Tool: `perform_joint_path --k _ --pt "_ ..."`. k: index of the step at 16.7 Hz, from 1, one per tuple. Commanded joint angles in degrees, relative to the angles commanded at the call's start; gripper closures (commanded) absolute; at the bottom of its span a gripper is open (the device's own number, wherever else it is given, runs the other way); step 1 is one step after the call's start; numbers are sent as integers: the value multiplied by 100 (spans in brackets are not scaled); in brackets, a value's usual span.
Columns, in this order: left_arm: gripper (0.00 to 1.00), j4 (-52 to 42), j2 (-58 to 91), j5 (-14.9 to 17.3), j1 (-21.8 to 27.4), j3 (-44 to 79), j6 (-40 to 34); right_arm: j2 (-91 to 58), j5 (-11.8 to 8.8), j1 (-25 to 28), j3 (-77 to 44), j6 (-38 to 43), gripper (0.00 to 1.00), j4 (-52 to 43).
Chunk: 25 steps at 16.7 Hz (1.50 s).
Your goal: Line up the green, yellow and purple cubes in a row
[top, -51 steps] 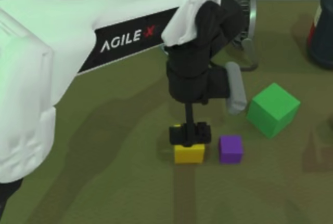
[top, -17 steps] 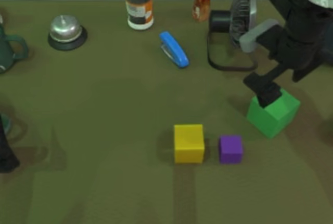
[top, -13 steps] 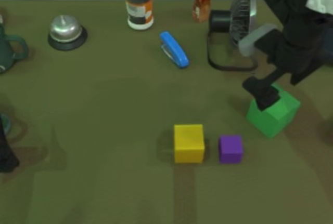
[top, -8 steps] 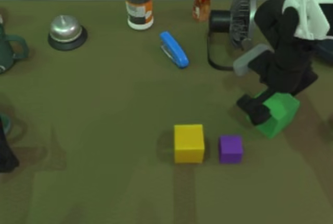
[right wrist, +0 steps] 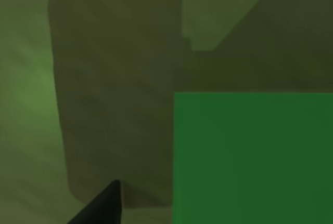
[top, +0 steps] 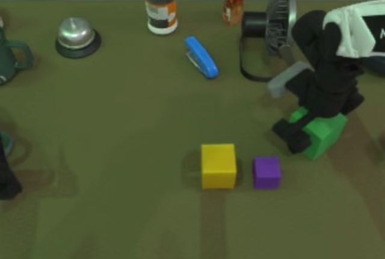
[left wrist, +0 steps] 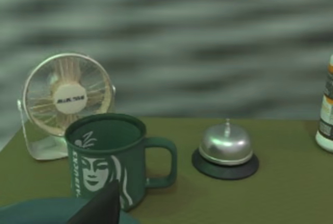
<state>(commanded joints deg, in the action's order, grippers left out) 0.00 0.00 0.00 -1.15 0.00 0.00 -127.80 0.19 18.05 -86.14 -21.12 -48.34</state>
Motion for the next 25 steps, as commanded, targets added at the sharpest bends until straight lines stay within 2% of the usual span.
perform_joint_path --k 12,22,25 --pt "0 0 0 0 0 0 0 0 0 0 0 0 98 0" --pt "0 0 0 0 0 0 0 51 -10 -6 -23 7 100 -42" --pt "0 0 0 0 0 0 0 206 -18 15 -294 -3 100 -460"
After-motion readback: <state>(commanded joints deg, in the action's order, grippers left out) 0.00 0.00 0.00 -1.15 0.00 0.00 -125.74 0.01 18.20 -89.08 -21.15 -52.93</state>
